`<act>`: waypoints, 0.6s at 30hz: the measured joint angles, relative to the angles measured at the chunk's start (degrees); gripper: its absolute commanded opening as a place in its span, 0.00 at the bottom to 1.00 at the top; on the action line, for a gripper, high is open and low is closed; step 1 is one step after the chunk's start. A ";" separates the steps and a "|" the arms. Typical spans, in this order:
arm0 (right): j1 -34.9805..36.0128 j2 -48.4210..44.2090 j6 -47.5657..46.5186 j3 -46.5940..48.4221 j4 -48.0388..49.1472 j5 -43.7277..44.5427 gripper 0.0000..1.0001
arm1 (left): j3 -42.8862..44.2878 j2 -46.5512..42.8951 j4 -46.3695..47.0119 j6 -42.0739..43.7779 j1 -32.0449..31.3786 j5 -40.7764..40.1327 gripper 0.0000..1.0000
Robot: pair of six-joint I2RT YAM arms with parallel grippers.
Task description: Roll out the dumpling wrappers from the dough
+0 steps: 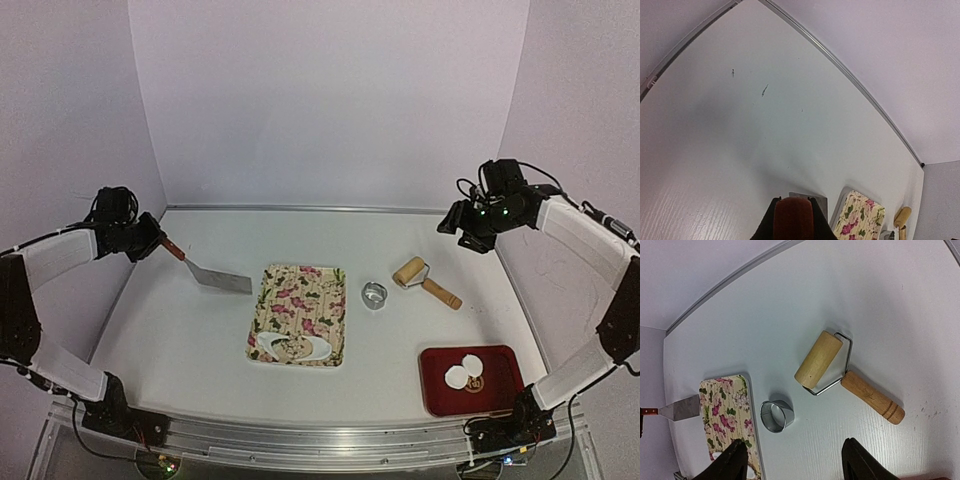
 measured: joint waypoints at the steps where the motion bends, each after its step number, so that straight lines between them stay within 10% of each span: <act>1: 0.00 -0.33 -0.10 -0.50 0.10 0.10 0.68 | -0.47 0.47 1.00 -0.22 0.08 0.67 0.10; 18: 0.00 -4.81 -1.48 -5.67 1.66 3.24 0.89 | -7.65 2.02 2.18 1.28 0.15 -0.90 0.89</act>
